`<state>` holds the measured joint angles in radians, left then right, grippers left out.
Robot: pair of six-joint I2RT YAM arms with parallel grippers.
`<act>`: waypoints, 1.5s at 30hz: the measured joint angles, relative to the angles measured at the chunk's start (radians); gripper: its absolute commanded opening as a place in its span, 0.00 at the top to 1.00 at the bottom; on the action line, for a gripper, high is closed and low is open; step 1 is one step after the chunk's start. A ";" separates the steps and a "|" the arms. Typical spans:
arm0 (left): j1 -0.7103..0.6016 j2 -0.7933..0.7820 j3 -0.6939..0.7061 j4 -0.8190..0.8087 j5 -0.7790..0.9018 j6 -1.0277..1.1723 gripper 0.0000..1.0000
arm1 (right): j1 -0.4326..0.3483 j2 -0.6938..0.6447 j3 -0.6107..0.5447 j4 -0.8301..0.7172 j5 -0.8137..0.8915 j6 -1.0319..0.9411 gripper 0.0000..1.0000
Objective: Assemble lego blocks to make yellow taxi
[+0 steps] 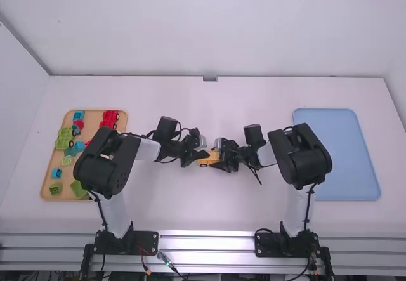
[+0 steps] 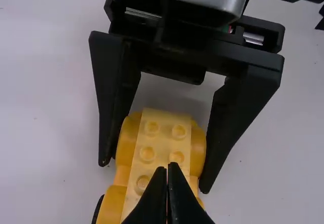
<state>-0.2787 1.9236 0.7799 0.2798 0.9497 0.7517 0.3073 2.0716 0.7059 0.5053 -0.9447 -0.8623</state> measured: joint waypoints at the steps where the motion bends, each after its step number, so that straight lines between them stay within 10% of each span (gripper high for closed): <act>1: 0.000 0.003 0.006 -0.010 0.000 0.002 0.98 | 0.000 0.000 0.000 0.000 0.000 0.000 0.48; 16: 0.054 0.016 0.064 -0.115 0.068 0.034 0.98 | -0.006 0.000 0.002 0.006 0.009 0.013 0.48; 19: 0.117 -0.051 0.066 -0.116 0.090 0.039 0.62 | -0.004 0.000 0.002 0.006 0.009 0.015 0.48; 22: 0.229 -0.192 0.111 -0.112 0.165 0.019 0.01 | -0.003 0.000 0.002 0.007 0.009 0.015 0.47; 35: 0.516 -0.355 0.182 -0.169 0.090 -0.465 0.01 | 0.002 -0.006 0.045 -0.140 0.017 0.009 0.06; 45: 0.576 -0.355 0.182 -0.223 -0.021 -0.562 0.01 | 0.007 -0.076 0.122 -0.452 0.088 -0.055 0.01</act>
<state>0.2974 1.5688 0.9619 0.0566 0.9291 0.1898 0.3145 1.9957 0.8276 0.0536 -0.8570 -0.9169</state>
